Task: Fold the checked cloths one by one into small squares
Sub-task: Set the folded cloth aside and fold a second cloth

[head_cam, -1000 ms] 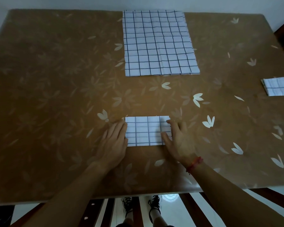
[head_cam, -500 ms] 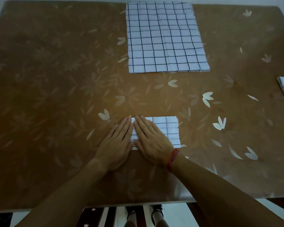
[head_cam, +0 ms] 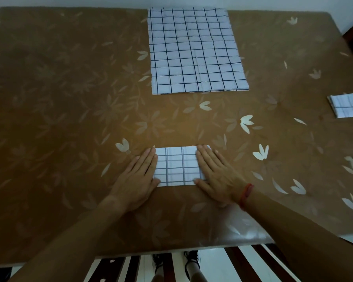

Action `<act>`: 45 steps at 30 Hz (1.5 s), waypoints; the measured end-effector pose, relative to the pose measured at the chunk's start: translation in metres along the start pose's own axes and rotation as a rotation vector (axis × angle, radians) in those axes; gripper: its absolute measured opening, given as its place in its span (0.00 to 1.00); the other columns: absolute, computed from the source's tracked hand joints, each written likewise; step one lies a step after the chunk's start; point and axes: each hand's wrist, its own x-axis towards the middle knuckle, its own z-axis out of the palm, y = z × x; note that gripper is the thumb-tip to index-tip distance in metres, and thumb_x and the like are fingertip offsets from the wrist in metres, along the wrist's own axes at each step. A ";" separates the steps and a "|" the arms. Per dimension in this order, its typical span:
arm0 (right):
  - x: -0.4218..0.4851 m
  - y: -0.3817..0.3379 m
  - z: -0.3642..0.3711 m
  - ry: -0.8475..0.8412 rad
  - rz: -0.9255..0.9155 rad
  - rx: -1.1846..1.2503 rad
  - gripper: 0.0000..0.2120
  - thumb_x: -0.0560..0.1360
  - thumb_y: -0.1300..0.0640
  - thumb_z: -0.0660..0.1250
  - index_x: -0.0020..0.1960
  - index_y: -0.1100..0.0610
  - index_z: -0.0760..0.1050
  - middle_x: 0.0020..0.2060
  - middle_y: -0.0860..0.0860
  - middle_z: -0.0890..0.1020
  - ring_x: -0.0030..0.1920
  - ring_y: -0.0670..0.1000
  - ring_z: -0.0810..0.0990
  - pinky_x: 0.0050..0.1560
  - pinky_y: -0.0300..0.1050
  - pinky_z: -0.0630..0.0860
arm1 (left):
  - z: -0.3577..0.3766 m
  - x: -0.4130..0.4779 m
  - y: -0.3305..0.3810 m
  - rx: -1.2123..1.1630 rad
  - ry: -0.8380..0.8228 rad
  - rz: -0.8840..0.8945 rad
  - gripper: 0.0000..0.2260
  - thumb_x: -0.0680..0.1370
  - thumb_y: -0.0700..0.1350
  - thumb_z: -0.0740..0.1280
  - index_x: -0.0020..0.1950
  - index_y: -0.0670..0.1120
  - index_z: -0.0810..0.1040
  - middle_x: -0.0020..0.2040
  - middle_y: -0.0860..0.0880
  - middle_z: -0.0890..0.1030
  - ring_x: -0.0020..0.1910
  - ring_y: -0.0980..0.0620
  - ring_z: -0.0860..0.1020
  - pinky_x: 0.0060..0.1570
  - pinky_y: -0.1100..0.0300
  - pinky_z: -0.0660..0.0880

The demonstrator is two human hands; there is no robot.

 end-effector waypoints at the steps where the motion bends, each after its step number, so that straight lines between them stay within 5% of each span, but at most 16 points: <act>1: -0.005 0.008 -0.001 -0.015 0.009 0.006 0.37 0.79 0.37 0.42 0.78 0.62 0.46 0.77 0.57 0.49 0.77 0.55 0.45 0.76 0.56 0.51 | -0.001 0.000 0.000 0.008 -0.002 0.001 0.29 0.82 0.56 0.44 0.76 0.38 0.56 0.77 0.41 0.55 0.77 0.46 0.53 0.73 0.49 0.58; 10: -0.012 0.025 -0.008 -0.060 -0.027 0.090 0.34 0.79 0.46 0.49 0.78 0.59 0.41 0.78 0.56 0.46 0.78 0.54 0.43 0.77 0.54 0.44 | -0.004 0.000 0.002 0.023 -0.026 -0.007 0.29 0.82 0.56 0.46 0.76 0.38 0.57 0.77 0.41 0.57 0.77 0.46 0.53 0.73 0.50 0.57; 19: 0.014 0.011 -0.039 0.043 0.107 0.218 0.40 0.71 0.44 0.65 0.77 0.52 0.52 0.71 0.51 0.63 0.71 0.54 0.60 0.68 0.52 0.60 | -0.009 0.002 0.006 0.027 -0.026 -0.021 0.29 0.80 0.56 0.48 0.74 0.37 0.63 0.75 0.40 0.62 0.75 0.45 0.60 0.70 0.49 0.61; 30: 0.042 0.010 -0.047 0.005 0.186 0.094 0.31 0.69 0.43 0.67 0.68 0.53 0.65 0.60 0.50 0.72 0.60 0.54 0.69 0.65 0.54 0.65 | -0.006 0.002 0.006 0.015 -0.024 -0.045 0.29 0.80 0.56 0.49 0.75 0.39 0.58 0.77 0.42 0.56 0.76 0.48 0.53 0.72 0.51 0.53; 38: 0.056 0.011 -0.052 -0.179 0.318 0.217 0.34 0.62 0.45 0.73 0.66 0.50 0.70 0.65 0.53 0.71 0.66 0.58 0.66 0.70 0.57 0.61 | -0.006 0.002 0.007 -0.002 -0.037 -0.054 0.29 0.80 0.56 0.48 0.76 0.39 0.58 0.77 0.42 0.56 0.76 0.49 0.51 0.71 0.51 0.50; 45: 0.058 0.006 -0.060 -0.080 0.323 0.590 0.34 0.65 0.50 0.74 0.68 0.49 0.66 0.54 0.47 0.79 0.56 0.51 0.77 0.57 0.48 0.76 | -0.007 0.003 0.007 0.015 -0.044 -0.058 0.29 0.80 0.56 0.50 0.74 0.38 0.62 0.76 0.41 0.61 0.75 0.48 0.55 0.70 0.50 0.54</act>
